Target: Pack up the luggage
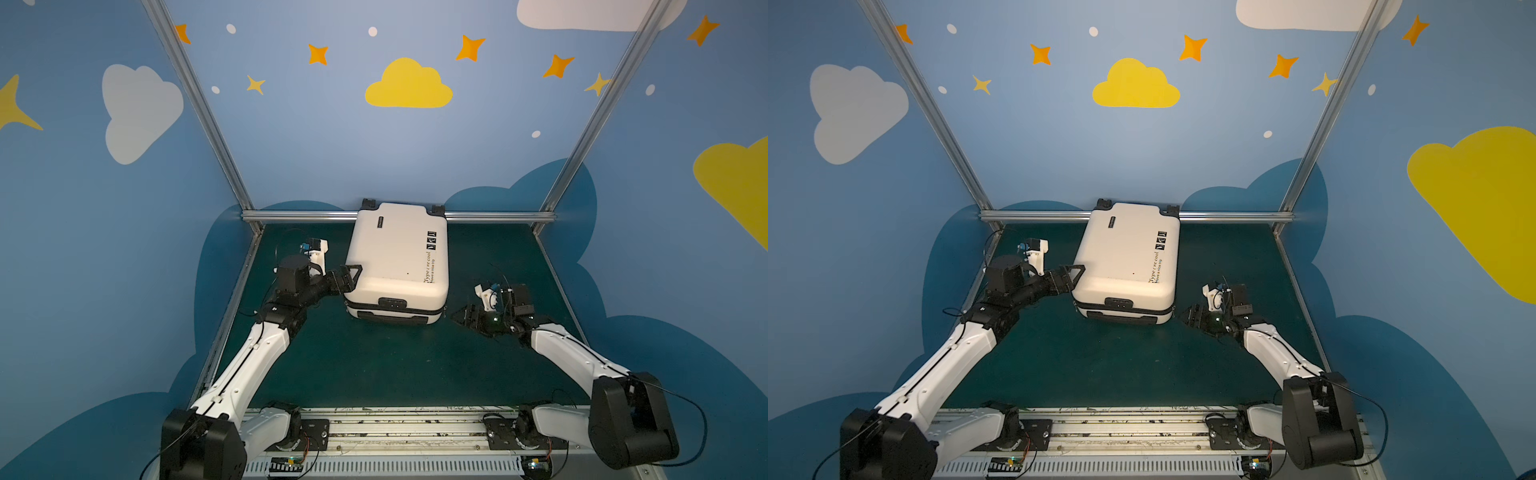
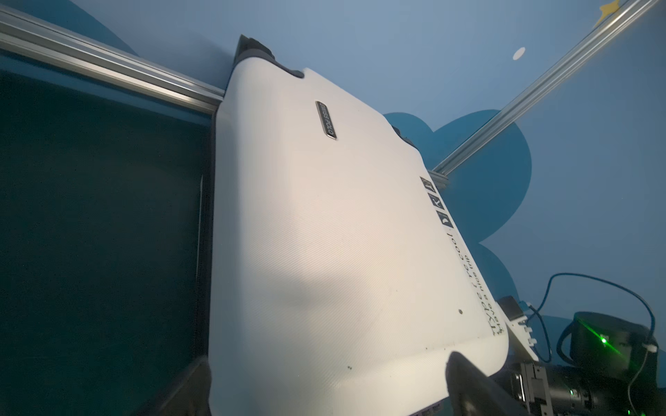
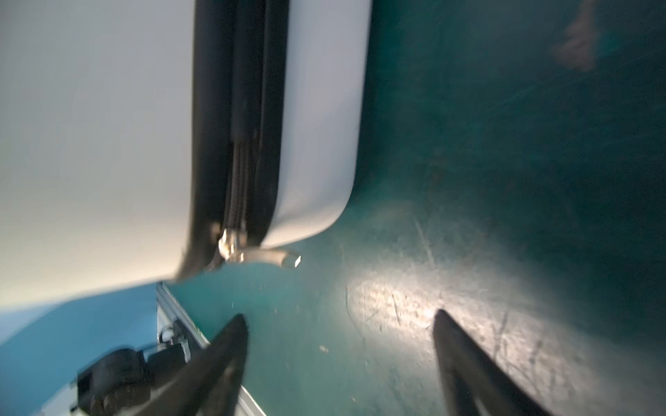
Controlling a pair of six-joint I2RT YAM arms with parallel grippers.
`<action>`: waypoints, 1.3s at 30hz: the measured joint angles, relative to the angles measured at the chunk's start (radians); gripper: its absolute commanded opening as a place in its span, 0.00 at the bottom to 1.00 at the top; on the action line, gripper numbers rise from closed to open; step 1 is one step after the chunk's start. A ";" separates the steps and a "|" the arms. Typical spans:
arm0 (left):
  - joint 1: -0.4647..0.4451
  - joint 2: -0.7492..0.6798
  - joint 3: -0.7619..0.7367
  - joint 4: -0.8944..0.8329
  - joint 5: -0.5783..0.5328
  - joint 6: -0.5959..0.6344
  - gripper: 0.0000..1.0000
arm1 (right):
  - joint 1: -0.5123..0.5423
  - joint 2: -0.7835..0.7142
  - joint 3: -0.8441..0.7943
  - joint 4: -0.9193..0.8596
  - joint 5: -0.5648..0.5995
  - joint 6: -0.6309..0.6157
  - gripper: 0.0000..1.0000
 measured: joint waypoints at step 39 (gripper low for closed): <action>0.012 -0.013 -0.060 -0.051 0.058 -0.003 1.00 | 0.046 0.182 0.043 0.328 -0.198 -0.213 0.58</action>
